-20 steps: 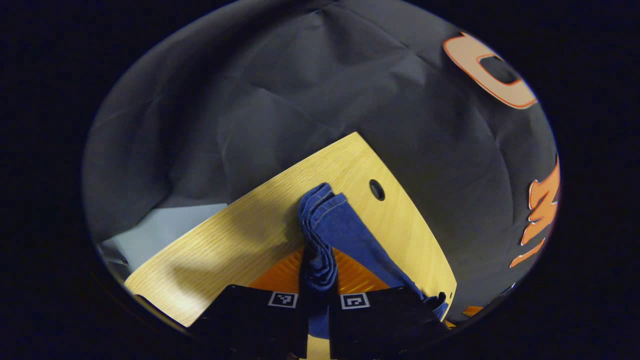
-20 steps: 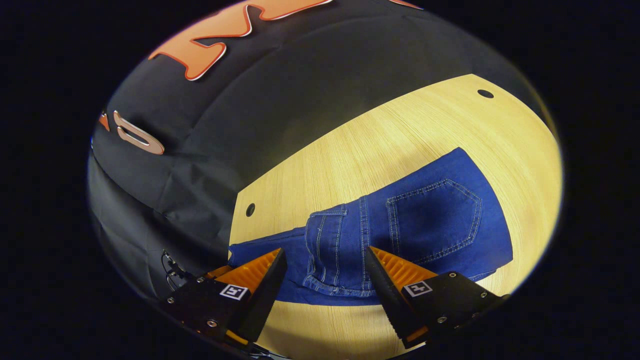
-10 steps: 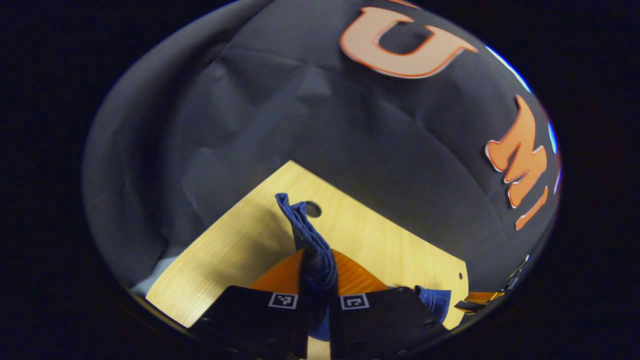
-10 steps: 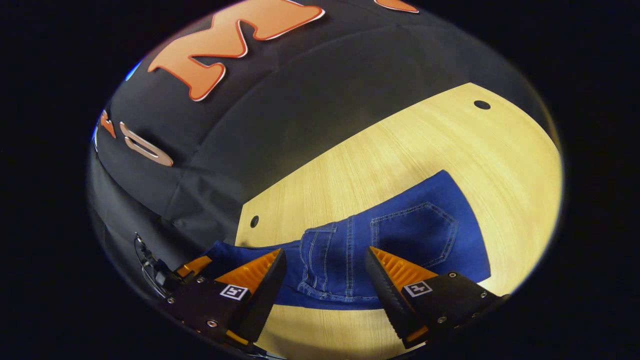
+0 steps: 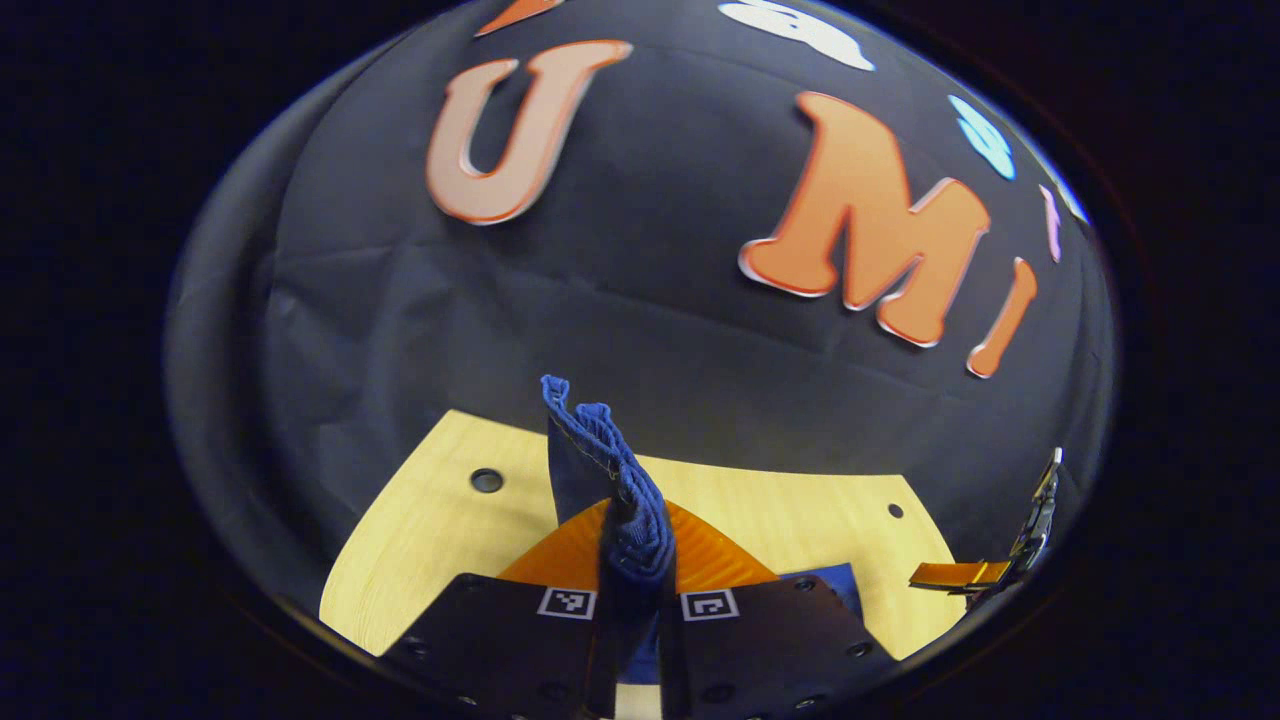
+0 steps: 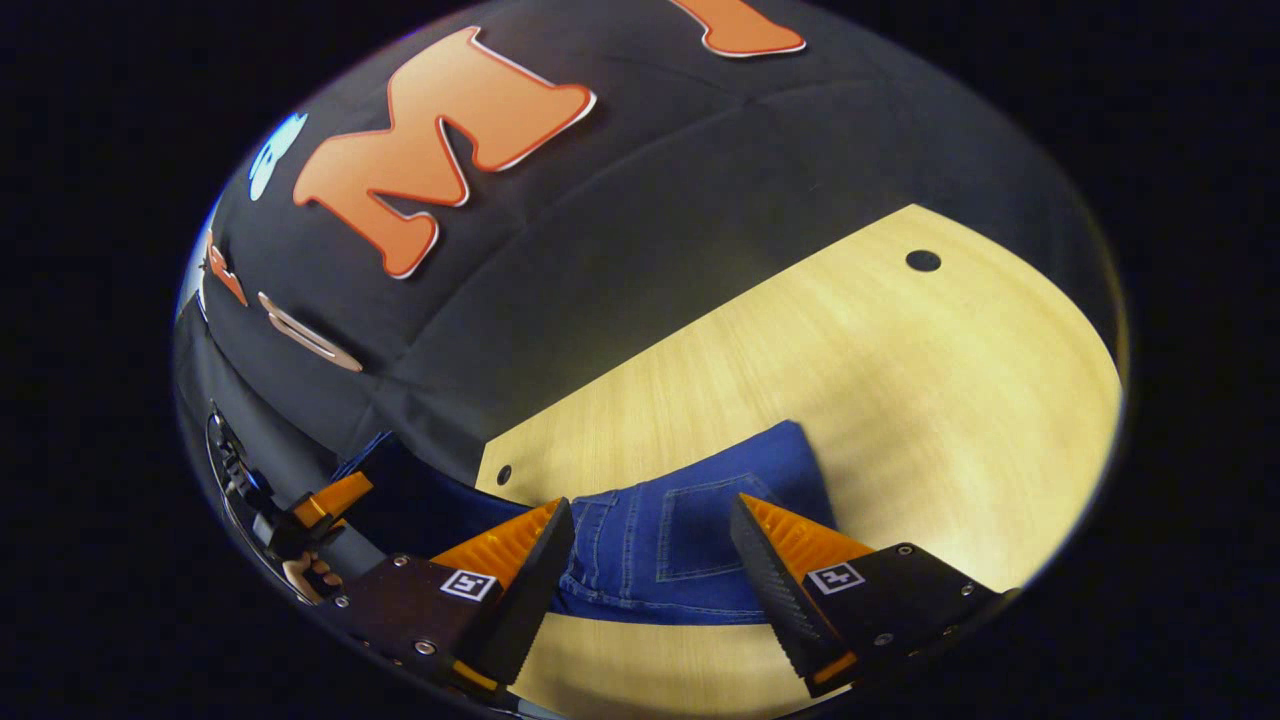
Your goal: Grasp the waist and the cuffs of the jeans and fold them to make the two legs overlap; first hold the waist and fold one-third of the jeans toward the cuffs, then hold the cuffs and fold the remaining one-third in the same direction to finish folding.
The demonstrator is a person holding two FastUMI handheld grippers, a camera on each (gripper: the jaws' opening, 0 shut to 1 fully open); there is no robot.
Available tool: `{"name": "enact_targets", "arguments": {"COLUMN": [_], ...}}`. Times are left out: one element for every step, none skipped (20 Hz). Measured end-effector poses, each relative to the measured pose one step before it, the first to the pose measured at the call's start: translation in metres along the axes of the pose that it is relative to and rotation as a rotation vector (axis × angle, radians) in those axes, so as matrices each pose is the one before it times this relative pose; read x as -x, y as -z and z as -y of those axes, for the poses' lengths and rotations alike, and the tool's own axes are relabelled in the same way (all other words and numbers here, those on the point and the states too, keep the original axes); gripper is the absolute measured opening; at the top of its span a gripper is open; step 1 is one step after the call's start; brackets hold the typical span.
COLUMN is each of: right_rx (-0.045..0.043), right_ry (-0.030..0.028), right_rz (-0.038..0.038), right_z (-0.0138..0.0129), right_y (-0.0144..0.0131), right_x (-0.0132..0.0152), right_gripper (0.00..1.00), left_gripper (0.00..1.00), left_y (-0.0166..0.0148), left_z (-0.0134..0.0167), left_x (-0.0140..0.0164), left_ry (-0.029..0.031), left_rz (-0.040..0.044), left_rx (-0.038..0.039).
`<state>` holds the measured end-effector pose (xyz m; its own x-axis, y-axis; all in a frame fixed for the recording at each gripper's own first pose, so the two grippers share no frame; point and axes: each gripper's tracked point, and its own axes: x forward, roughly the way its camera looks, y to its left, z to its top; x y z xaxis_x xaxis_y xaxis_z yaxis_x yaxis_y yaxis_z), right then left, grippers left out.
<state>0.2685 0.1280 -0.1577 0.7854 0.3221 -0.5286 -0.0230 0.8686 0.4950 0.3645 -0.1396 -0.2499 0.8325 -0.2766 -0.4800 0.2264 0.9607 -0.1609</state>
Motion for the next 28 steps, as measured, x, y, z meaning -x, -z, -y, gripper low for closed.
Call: {"name": "enact_targets", "arguments": {"right_rx": [-0.00012,-0.00008,-0.00143,-0.00466,-0.0045,-0.00487,-0.00651,-0.00919,-0.01312,-0.01406,-0.01548,-0.01411,-0.01114,-0.00741,-0.00305,0.00021,0.00294,0.00339,0.0028,0.00163,0.00245,0.00255,0.00201,0.00215,0.00299,0.00291,0.00316,0.00337], "right_ry": [0.00665,0.01015,0.01013,0.01037,0.00881,0.01123,0.0132,0.01744,0.02107,0.01707,0.01388,0.01354,0.01204,0.01093,0.0069,0.00613,0.00302,0.00305,0.00173,0.00277,0.00184,0.00105,-0.0003,-0.00223,-0.00312,-0.00307,-0.00313,-0.0031], "right_rz": [0.01192,0.01168,0.00839,0.00811,0.00782,0.00918,0.00636,0.00421,0.00004,-0.00327,-0.00507,-0.0019,-0.00491,-0.00501,-0.00421,-0.00337,-0.00113,-0.0029,-0.00071,-0.0028,-0.00136,-0.00298,-0.00523,-0.00502,-0.00432,-0.00367,-0.00324,-0.00266], "right_z": [0.01058,0.01197,0.0111,0.01185,0.01319,0.01328,0.01381,0.01658,0.01755,0.01467,0.00932,0.01055,0.0098,0.00831,0.00411,0.00464,0.00154,0.00146,0.00346,0.00047,-0.00017,0.00011,-0.00262,-0.00115,-0.00166,-0.00031,-0.00151,-0.0012], "right_y": [-0.00557,-0.00624,-0.00445,-0.00337,-0.0029,-0.00261,-0.00101,-0.00085,0.00222,0.00312,0.00278,0.00335,0.00393,0.00291,0.00294,0.00263,0.00165,0.00143,0.00235,0.00089,0.00108,0.00111,0.00223,0.00174,0.00212,0.00078,0.00141,0.00139], "right_x": [0.00956,0.00808,0.0056,0.00789,0.00784,0.00778,0.00728,0.00793,0.00737,0.00382,0.00131,0.00325,0.00374,0.00202,0.00187,0.00217,0.00183,0.00079,0.00188,0.00058,0.00017,-0.0007,-0.00043,-0.00056,-0.00074,-0.00003,-0.00013,0.00061], "right_gripper": [0.97,0.97,0.97,0.97,0.97,0.97,0.97,0.97,0.98,0.97,0.97,0.97,0.97,0.97,0.97,0.97,0.97,0.97,0.97,0.97,0.97,0.97,0.97,0.97,0.97,0.97,0.97,0.97], "left_gripper": [0.16,0.16,0.16,0.17,0.17,0.17,0.17,0.17,0.17,0.17,0.17,0.17,0.17,0.17,0.17,0.17,0.17,0.17,0.17,0.17,0.17,0.17,0.17,0.18,0.19,0.22,0.22,0.29], "left_y": [-0.00074,0.00109,0.00264,0.00285,0.00834,0.00959,0.01046,0.01365,0.01591,0.01508,0.01686,0.018,0.01667,0.01448,0.01266,0.01364,0.01313,0.0108,0.01229,0.00702,0.00394,0.00054,0.00054,0.00211,0.0023,0.00311,0.00117,0.00306], "left_z": [0.02543,0.02447,0.02534,0.02556,0.02519,0.02164,0.02343,0.0211,0.02137,0.02036,0.01914,0.01492,0.01187,0.00879,0.00567,0.00639,0.0011,0.00368,0.00359,0.00266,0.0006,0.00134,-0.00061,-0.00129,-0.00172,-0.00249,0.00096,0.00251], "left_x": [-0.00019,-0.00236,-0.00156,-0.00372,-0.0084,-0.00736,-0.01144,-0.01079,-0.0107,-0.00995,-0.01344,-0.01151,-0.01537,-0.01727,-0.01839,-0.0146,-0.01334,-0.00962,-0.00612,-0.0045,-0.00471,-0.00151,-0.00007,-0.0005,-0.0024,-0.00104,0.00156,0.00079], "left_ry": [0.02672,0.02281,0.02506,0.02786,0.0271,0.02362,0.02164,0.01879,0.0172,0.02224,0.01735,0.01149,0.00314,-0.00461,-0.00698,-0.00507,-0.01013,-0.00809,-0.00865,-0.0038,-0.00364,-0.00161,0.00299,0.00288,0.00688,0.0031,0.01338,0.01486], "left_rz": [-0.00134,-0.00123,-0.00818,-0.01101,-0.01683,-0.0205,-0.0205,-0.02643,-0.02622,-0.03391,-0.03546,-0.03441,-0.02982,-0.03189,-0.0321,-0.03593,-0.03534,-0.02794,-0.01972,-0.01335,-0.00734,-0.00046,-0.00527,-0.00677,-0.00313,-0.00421,-0.00487,-0.00704], "left_rx": [-0.02921,-0.02616,-0.0238,-0.01644,-0.01038,-0.0082,-0.01114,-0.01235,-0.01069,-0.012,-0.01702,-0.02227,-0.02653,-0.03177,-0.02707,-0.01919,-0.01324,-0.0095,-0.00267,-0.00499,-0.00644,0.00092,0.0048,0.00455,0.00702,0.00869,0.00976,0.01394]}}
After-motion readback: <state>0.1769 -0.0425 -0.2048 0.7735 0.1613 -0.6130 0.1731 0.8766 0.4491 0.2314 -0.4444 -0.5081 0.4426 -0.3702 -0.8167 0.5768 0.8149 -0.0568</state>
